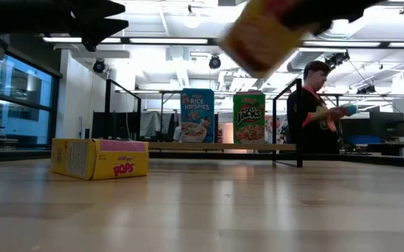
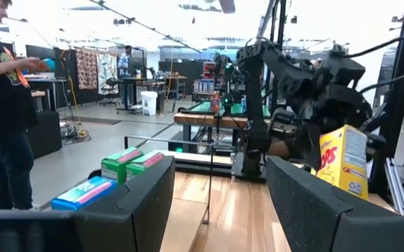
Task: Stack cereal on shelf
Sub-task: Put the right yellow cereal box on the shelf
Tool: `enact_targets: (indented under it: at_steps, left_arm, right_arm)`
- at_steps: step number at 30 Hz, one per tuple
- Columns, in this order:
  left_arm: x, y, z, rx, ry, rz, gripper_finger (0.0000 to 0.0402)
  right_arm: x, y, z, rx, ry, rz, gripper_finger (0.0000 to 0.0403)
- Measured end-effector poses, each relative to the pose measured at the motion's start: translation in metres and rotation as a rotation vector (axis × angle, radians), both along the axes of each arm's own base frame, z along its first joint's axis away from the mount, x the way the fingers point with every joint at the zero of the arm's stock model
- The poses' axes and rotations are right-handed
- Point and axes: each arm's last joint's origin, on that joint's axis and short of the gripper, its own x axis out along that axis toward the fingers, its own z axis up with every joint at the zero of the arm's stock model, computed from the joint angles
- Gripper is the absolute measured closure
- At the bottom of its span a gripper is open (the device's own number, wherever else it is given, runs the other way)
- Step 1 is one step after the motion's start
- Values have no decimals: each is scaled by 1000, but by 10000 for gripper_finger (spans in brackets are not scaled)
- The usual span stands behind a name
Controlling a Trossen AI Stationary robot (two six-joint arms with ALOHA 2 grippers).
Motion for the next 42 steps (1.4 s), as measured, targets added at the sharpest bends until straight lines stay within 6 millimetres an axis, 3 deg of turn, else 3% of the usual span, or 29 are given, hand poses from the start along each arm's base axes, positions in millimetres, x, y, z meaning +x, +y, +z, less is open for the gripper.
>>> enact_targets:
  at_steps: [7, 12, 16, 21, 29, 42]
  left_arm:
    - [-4, -1, 5, -1, -39, -14, 183]
    - [-12, -6, 16, -2, -151, -182, 183]
    - [-21, -9, 24, -1, -223, -290, 183]
    - [-28, -10, 28, -6, -262, -328, 183]
    - [-28, -10, 27, -7, -250, -332, 183]
    - [-28, -10, 27, -5, -251, -330, 183]
  right_arm:
    - [64, -16, -4, -208, -12, -63, 326]
    - [118, -32, 3, -335, 26, -113, 326]
    - [156, -58, 8, -410, 109, -162, 326]
    - [194, -98, 16, -382, 171, -208, 326]
    - [223, -151, 20, -214, 305, -276, 323]
    - [226, -184, 12, -116, 305, -341, 315]
